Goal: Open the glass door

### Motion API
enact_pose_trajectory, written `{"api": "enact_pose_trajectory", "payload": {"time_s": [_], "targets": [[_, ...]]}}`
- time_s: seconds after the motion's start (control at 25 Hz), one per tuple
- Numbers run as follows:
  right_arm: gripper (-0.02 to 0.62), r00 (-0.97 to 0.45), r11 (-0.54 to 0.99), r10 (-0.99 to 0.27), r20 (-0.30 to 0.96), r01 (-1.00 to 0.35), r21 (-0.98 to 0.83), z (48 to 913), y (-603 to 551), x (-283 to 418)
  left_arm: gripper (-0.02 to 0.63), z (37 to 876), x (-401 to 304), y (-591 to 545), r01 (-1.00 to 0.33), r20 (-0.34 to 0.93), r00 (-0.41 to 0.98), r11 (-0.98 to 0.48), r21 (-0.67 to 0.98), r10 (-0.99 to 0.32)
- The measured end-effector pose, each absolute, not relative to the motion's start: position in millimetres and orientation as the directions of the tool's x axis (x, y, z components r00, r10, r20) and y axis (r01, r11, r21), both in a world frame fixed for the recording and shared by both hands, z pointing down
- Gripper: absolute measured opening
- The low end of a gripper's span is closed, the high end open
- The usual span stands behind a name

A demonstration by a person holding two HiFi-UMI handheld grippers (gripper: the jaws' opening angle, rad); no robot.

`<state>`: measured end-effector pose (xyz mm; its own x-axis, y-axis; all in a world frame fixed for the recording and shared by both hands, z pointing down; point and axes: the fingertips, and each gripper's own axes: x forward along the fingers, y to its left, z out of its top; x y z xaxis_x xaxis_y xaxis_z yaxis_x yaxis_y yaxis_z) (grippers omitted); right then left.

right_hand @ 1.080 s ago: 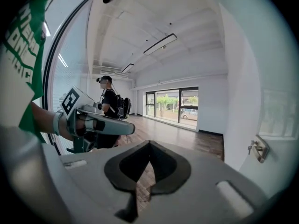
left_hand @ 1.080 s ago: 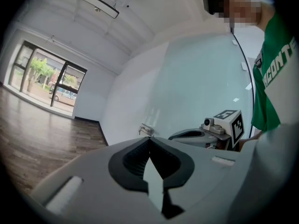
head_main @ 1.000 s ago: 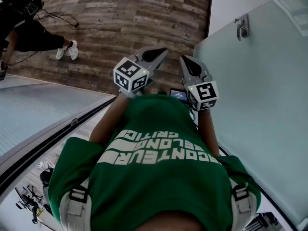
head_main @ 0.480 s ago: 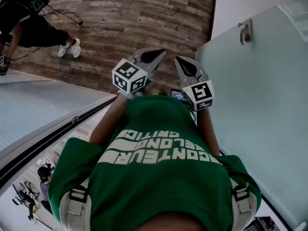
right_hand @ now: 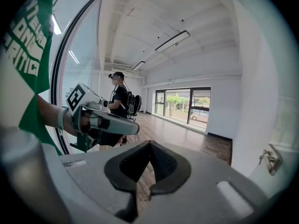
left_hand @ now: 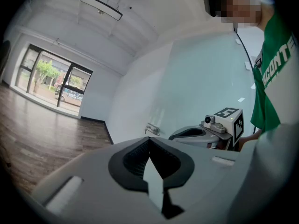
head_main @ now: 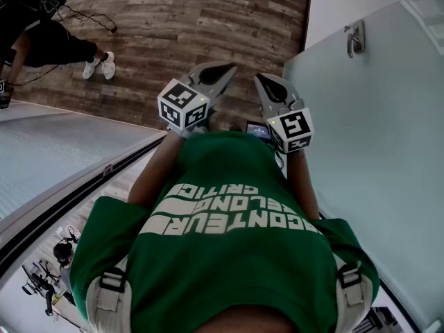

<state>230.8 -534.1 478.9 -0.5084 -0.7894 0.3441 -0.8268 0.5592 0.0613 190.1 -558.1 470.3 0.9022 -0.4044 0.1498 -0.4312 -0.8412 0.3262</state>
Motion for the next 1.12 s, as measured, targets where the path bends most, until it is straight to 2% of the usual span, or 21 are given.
{"api": "enact_pose_trajectory", "payload": {"time_s": [1.12], "targets": [[-0.008,-0.494,0.555,-0.786,0.372,-0.829,0.072,481,-534,224,0.015,466,176,-558,-0.425,0.165,0.905,-0.841,0.333,-0.392]]}}
